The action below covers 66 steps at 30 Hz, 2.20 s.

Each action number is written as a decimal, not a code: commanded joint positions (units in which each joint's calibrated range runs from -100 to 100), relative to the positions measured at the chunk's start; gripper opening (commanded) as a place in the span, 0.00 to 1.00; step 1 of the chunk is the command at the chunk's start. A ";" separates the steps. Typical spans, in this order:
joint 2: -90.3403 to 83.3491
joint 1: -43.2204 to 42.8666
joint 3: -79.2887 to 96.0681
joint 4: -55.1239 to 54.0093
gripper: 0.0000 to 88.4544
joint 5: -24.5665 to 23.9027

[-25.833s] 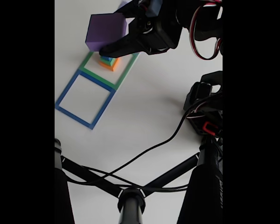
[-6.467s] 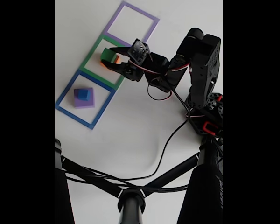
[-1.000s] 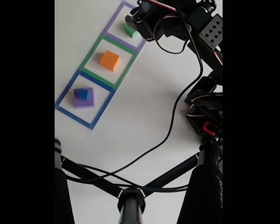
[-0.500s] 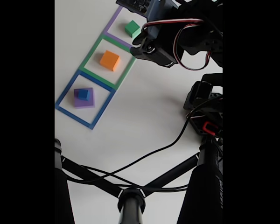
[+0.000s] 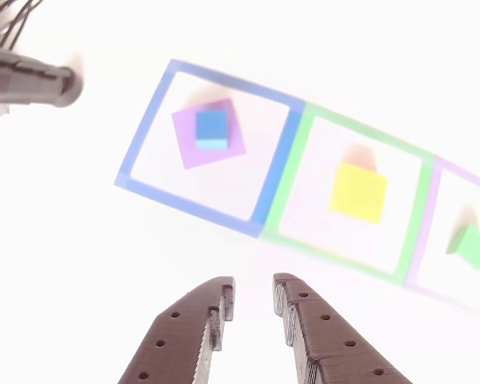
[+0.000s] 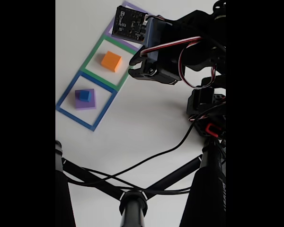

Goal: Tower of hanoi

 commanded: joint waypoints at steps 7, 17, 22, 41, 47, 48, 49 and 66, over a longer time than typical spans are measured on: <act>-10.80 2.50 38.66 -38.31 0.28 0.00; -3.70 3.75 72.38 -92.24 0.33 0.00; 9.22 3.56 77.75 -113.69 0.35 0.00; 49.59 -0.09 66.20 -148.43 0.34 0.00; 56.78 -0.76 61.75 -152.72 0.34 0.00; 57.58 -0.76 61.29 -153.05 0.34 0.00; 58.39 -0.76 60.75 -153.37 0.34 0.00; 63.56 -1.81 60.02 -155.72 0.34 0.00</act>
